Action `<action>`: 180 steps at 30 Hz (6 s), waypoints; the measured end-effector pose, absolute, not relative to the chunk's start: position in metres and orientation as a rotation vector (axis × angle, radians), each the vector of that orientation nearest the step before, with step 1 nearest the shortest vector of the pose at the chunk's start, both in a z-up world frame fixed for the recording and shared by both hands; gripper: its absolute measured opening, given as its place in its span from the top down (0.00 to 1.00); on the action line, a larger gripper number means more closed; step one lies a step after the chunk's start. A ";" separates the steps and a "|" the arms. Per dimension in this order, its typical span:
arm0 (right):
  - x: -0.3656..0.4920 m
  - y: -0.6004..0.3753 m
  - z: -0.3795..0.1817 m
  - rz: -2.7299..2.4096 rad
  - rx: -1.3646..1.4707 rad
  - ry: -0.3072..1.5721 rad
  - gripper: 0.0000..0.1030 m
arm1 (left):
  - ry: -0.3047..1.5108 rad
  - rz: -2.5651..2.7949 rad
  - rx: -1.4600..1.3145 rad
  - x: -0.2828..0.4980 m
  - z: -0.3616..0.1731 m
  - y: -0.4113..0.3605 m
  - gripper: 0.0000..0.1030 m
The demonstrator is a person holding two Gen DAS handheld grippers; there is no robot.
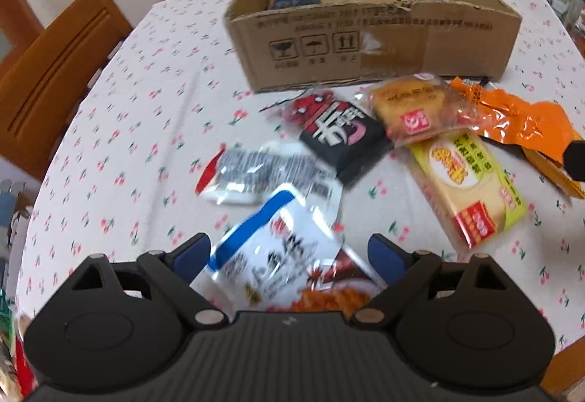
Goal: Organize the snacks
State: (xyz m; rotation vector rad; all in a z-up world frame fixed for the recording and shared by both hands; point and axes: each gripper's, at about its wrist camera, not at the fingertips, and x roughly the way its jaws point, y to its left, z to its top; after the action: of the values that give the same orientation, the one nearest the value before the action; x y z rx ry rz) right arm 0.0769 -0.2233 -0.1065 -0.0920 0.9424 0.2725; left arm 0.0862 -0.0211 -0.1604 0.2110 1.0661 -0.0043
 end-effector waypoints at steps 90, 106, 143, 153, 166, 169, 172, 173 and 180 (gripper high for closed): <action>0.085 -0.157 -0.144 0.250 -0.213 1.163 0.41 | 1.107 -0.447 0.239 0.094 -0.117 0.053 0.28; 0.096 -0.173 -0.061 0.262 -0.175 0.999 0.41 | 1.017 -0.612 0.268 0.140 -0.048 0.013 0.28; 0.186 -0.184 -0.041 0.250 -0.167 0.914 0.41 | 0.843 -0.418 0.121 0.250 -0.060 -0.003 0.08; 0.263 -0.168 -0.054 0.282 -0.143 0.921 0.41 | 0.867 -0.294 0.052 0.196 -0.071 0.034 0.08; 0.334 -0.140 -0.083 0.277 -0.159 0.914 0.05 | 0.909 -0.207 0.042 0.179 -0.090 0.059 0.08; 0.326 -0.143 -0.076 0.298 -0.151 0.878 0.00 | 0.911 -0.206 0.044 0.178 -0.091 0.059 0.08; 0.315 -0.148 -0.068 0.292 -0.147 0.868 0.00 | 0.908 -0.207 0.055 0.177 -0.090 0.057 0.08; 0.308 -0.151 -0.065 0.290 -0.145 0.861 0.00 | 0.903 -0.210 0.060 0.176 -0.089 0.056 0.08; 0.258 -0.174 -0.054 0.277 -0.141 0.836 0.00 | 0.911 -0.227 0.096 0.169 -0.091 0.045 0.08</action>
State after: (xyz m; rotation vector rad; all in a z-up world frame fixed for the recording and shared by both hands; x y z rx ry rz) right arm 0.2581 -0.1742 -0.0539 -0.1409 0.8357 0.2770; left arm 0.1689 0.0453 -0.0912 0.0955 0.9111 -0.2267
